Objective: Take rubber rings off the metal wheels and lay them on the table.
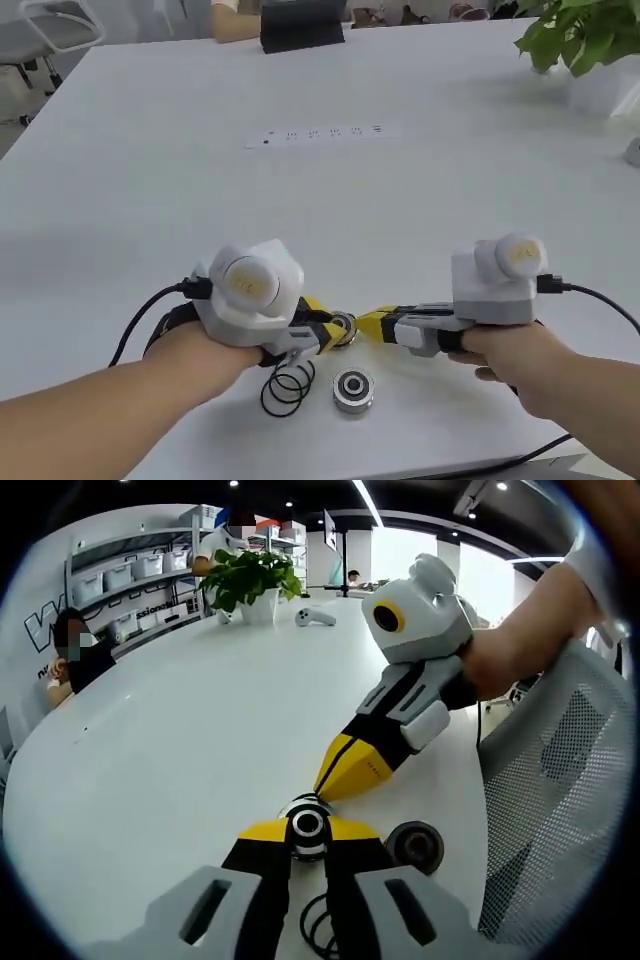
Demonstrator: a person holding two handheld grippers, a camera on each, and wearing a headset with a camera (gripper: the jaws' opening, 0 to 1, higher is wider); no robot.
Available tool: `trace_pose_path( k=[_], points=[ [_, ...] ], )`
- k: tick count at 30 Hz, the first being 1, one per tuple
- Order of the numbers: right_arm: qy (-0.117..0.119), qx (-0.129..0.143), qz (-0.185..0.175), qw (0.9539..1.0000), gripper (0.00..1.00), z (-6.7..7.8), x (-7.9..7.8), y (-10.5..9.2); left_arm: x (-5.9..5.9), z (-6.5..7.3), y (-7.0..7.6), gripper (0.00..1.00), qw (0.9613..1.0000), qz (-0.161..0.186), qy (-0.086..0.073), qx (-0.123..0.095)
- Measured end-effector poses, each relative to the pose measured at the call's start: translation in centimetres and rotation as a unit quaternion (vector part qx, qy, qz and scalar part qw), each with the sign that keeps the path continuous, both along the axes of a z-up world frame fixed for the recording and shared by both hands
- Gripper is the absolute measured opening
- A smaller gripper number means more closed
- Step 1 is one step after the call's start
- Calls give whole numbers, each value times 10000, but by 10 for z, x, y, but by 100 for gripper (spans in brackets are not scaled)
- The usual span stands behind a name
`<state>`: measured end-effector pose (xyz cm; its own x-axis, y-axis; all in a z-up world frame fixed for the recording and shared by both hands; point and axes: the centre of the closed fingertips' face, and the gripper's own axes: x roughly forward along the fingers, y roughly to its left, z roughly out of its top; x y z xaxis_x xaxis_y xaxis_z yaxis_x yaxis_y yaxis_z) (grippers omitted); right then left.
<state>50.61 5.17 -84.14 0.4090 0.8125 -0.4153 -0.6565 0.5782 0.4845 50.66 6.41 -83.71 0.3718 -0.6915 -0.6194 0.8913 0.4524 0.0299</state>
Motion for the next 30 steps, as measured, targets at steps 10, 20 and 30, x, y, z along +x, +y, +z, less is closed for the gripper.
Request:
trace_pose_path(
  k=[10,20,30],
  points=[
    [107,109,-5,9999,0,5,-2,4,0,0,0,7,10000,30,-5,22],
    [81,100,105,9999,0,6,-6,9,0,0,0,7,10000,24,-11,16],
    [231,351,127,9990,0,12,-10,12,-2,0,-2,7,10000,-4,-21,4]
  ],
)
